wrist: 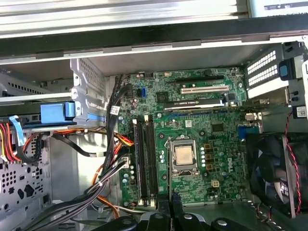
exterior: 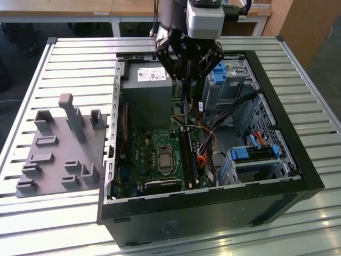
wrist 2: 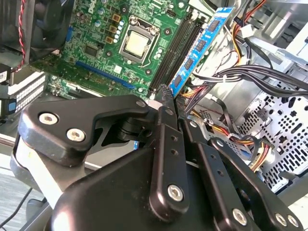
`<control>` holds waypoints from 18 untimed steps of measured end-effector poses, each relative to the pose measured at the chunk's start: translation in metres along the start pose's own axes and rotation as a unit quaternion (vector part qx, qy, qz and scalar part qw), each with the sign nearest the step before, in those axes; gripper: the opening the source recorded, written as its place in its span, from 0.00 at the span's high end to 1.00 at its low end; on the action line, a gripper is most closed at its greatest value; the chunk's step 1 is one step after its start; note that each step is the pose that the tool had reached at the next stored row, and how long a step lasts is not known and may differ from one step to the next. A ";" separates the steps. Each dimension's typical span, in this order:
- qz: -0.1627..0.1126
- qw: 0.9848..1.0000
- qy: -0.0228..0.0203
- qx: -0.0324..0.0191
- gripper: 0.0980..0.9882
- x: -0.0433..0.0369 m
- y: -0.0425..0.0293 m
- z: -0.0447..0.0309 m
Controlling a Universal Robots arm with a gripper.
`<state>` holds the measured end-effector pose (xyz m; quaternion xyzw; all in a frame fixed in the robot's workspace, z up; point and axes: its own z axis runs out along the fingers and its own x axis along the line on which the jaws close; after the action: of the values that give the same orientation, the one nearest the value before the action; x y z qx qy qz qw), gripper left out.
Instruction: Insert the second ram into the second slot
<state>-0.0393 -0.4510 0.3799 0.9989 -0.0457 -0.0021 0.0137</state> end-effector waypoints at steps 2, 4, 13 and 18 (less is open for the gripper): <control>0.000 1.000 0.000 0.000 0.96 0.0000 0.0000 0.0013; 0.000 1.000 0.000 0.000 0.96 0.0000 0.0002 0.0025; -0.008 1.000 0.000 0.000 0.96 0.0002 0.0013 0.0103; -0.028 1.000 0.001 0.000 0.96 0.0002 0.0014 0.0147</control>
<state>-0.0393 -0.4528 0.3653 0.9998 -0.0172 -0.0016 0.0137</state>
